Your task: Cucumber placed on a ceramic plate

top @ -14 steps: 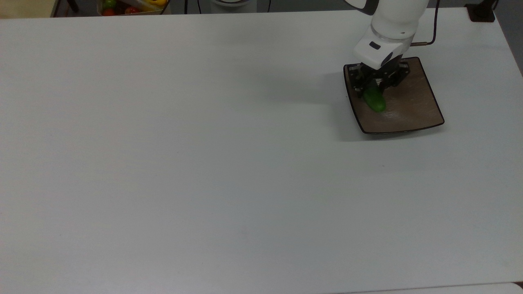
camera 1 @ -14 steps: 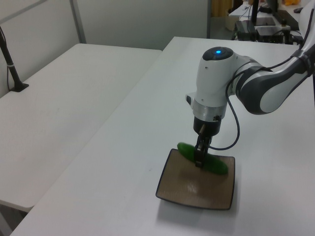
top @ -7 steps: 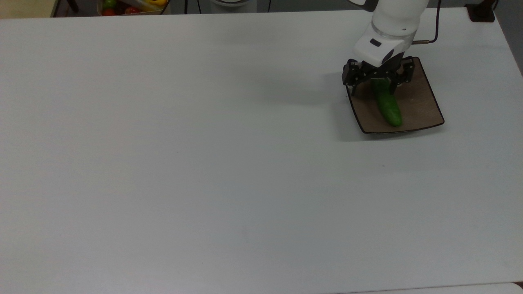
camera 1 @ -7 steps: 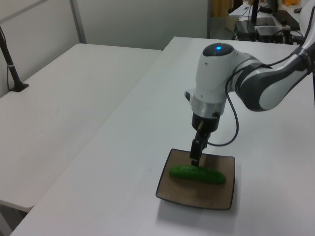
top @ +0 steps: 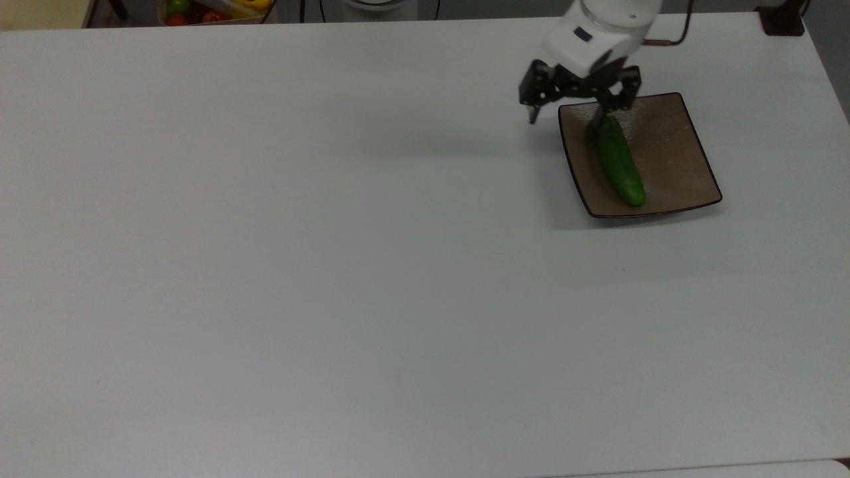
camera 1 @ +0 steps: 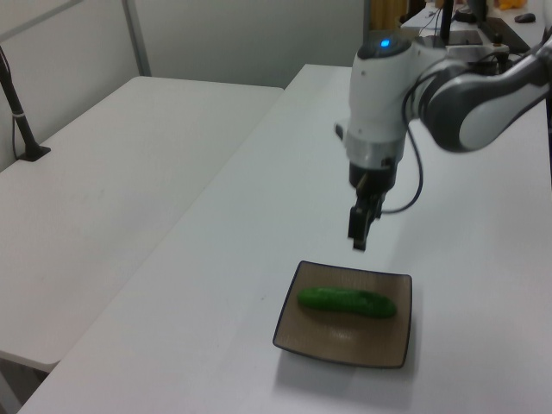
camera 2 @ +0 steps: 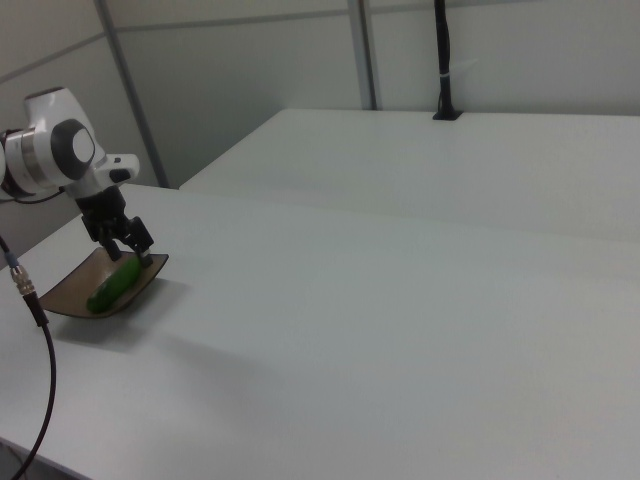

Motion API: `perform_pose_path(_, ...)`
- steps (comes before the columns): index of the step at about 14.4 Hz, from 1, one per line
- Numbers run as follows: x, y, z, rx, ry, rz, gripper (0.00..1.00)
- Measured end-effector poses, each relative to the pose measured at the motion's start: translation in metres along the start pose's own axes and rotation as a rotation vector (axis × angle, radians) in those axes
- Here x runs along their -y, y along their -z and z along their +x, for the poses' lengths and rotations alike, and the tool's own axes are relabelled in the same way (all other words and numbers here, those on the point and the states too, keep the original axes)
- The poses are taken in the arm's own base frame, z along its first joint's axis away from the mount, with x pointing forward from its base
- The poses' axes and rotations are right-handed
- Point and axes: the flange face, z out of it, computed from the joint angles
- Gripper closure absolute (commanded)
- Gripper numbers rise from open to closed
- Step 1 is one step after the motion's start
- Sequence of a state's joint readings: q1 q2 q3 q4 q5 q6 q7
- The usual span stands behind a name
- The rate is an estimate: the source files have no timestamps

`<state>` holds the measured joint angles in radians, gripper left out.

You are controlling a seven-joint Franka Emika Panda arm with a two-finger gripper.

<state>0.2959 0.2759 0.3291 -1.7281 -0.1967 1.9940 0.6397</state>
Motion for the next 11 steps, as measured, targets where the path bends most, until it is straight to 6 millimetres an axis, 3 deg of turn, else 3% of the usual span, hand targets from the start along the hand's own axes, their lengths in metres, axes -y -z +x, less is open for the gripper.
perform_pose_path(6,-0.141,0.045,0.024,-0.005,-0.034,-0.009,0.0)
perform_pose_path(9,-0.213,0.061,0.026,0.004,-0.065,0.002,0.0)
perform_pose_path(11,-0.243,0.07,0.026,-0.001,-0.093,0.016,0.0)
